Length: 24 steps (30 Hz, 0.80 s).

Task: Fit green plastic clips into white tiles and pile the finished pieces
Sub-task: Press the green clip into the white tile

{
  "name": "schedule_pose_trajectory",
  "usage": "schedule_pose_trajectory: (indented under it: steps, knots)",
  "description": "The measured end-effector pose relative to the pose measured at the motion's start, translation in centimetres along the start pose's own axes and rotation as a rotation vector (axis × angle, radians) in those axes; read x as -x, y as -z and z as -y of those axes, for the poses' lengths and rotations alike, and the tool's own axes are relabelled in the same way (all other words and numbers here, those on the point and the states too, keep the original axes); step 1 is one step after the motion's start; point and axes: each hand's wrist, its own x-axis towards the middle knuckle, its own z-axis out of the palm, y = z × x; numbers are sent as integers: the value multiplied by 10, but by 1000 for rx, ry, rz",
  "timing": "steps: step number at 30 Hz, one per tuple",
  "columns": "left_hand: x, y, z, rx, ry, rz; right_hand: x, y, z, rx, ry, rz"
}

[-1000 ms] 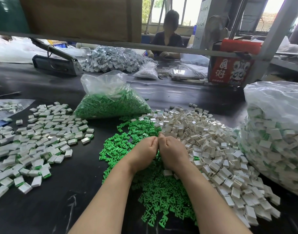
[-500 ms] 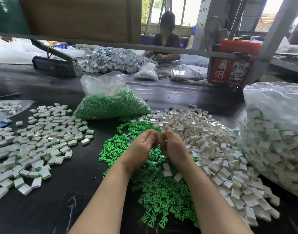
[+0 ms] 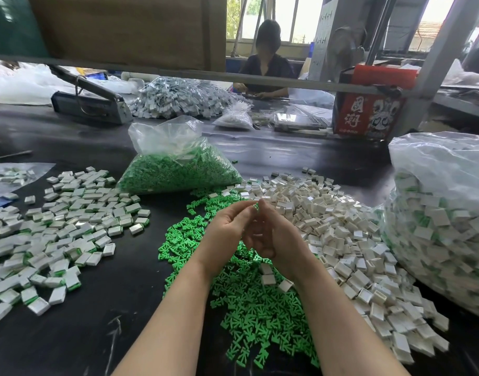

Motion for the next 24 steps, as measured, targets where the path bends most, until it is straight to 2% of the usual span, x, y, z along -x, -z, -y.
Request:
schedule_pose_trajectory:
  steps: [6,11,24]
  knots:
    - [-1,-4,-4,70,-18,-103,3,-1,0,51,41,-7]
    - [-6,-10,-4,123,65,-178,4,-6,1,105,67,-32]
    - [-7,-20,-1,314,148,-189,0,-7,-4,49,104,-141]
